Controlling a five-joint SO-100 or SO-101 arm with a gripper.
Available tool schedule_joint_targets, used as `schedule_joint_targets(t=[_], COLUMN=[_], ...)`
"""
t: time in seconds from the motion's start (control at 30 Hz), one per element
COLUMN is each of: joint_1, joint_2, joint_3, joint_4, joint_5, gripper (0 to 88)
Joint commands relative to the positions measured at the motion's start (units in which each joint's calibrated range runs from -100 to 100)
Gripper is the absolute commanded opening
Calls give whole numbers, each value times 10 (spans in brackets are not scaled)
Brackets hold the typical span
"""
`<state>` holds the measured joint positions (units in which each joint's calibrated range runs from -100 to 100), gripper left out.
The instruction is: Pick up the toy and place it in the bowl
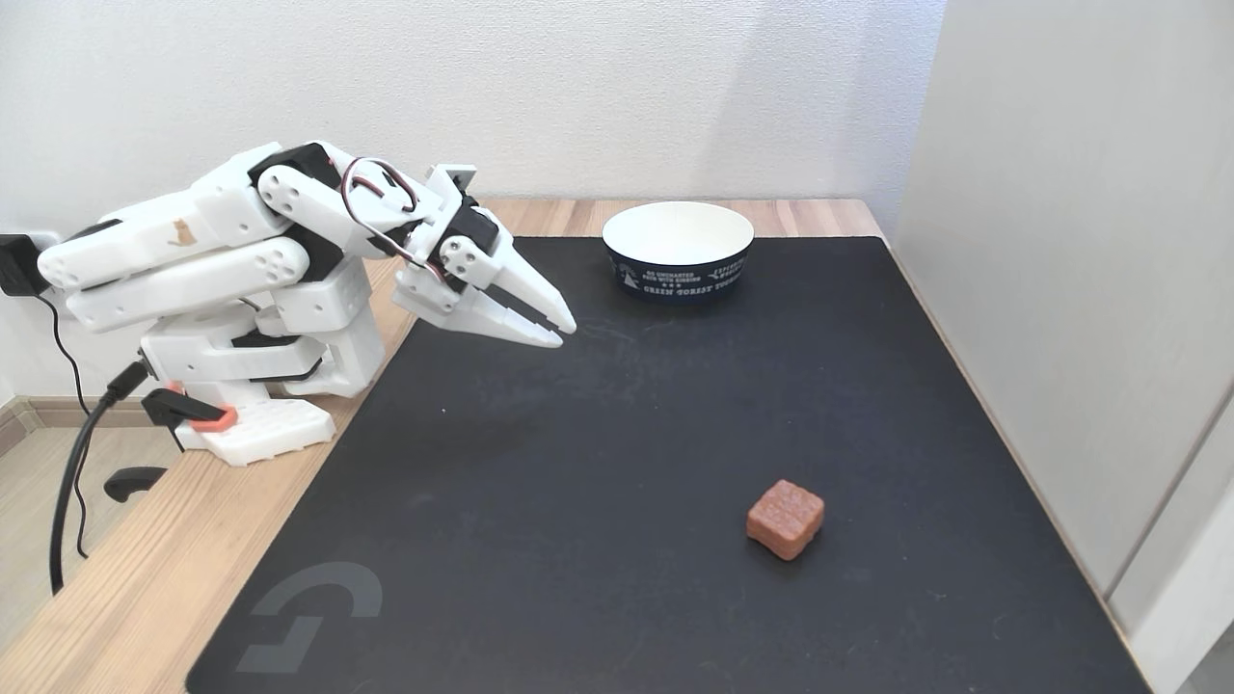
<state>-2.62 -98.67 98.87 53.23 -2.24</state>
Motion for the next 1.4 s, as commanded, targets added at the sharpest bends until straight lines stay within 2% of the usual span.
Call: schedule_joint_targets(t=[0.0, 1.27, 1.37], joint_1=[-1, 4, 2], joint_2=[-7, -7, -7], joint_3=[7, 7, 7], joint_4=[-1, -3, -4], joint_5=[-1, -1, 3], gripper=[29, 36, 128])
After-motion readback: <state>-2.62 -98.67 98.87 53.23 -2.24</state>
